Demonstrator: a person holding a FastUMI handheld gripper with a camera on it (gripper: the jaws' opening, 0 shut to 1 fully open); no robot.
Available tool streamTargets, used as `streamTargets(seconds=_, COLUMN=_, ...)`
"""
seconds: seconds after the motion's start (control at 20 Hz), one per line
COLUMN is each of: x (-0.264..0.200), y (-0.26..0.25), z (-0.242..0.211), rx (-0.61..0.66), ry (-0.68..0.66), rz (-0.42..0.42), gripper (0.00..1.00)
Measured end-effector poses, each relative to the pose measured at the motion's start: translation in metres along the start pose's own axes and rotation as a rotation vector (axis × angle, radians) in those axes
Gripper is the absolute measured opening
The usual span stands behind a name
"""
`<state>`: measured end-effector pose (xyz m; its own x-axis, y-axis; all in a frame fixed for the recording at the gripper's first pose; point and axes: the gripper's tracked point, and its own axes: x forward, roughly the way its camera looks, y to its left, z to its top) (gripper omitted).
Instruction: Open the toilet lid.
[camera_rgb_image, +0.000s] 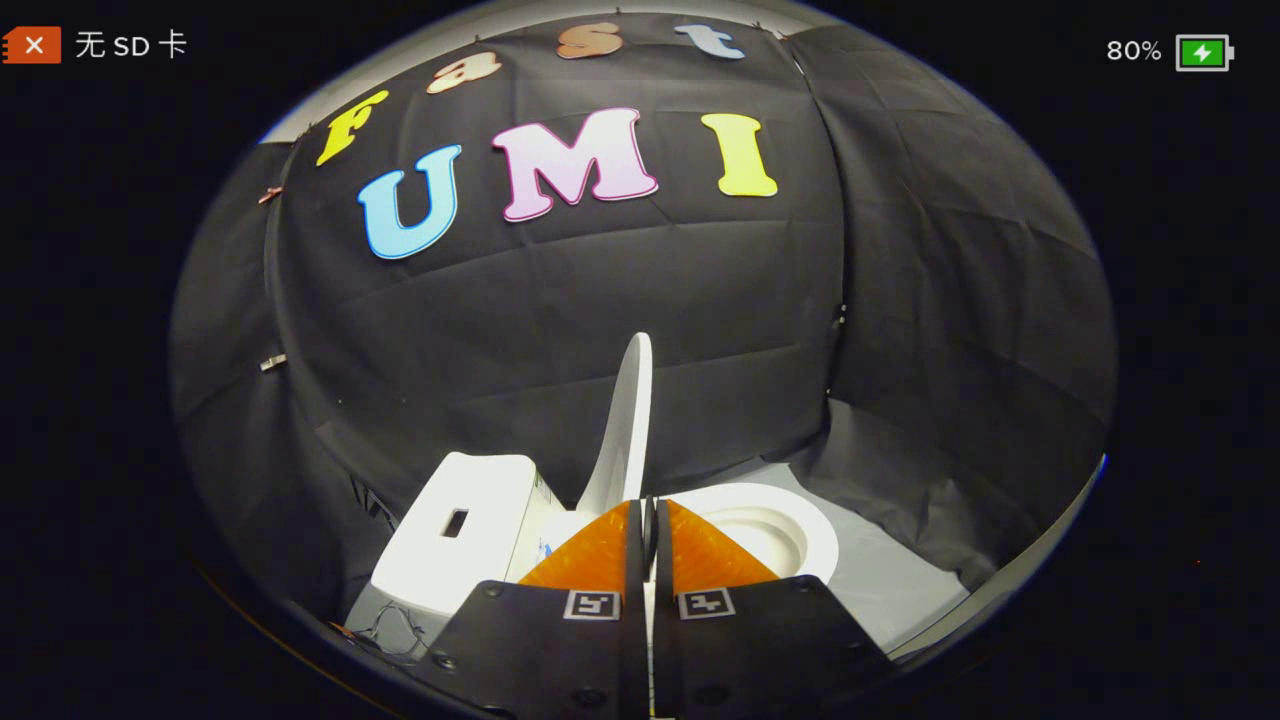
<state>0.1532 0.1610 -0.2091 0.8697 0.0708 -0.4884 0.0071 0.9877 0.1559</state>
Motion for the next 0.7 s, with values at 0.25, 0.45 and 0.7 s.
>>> streamTargets(seconds=0.25, x=-0.003, y=0.035, z=0.0, rx=-0.051, ry=-0.029, rz=0.016, gripper=0.08)
streamTargets(seconds=0.45, x=-0.007, y=0.059, z=0.0, rx=-0.097, ry=-0.033, rz=0.031, gripper=0.08)
streamTargets(seconds=0.7, x=-0.013, y=0.092, z=-0.003, rx=-0.162, ry=-0.057, rz=0.049, gripper=0.08)
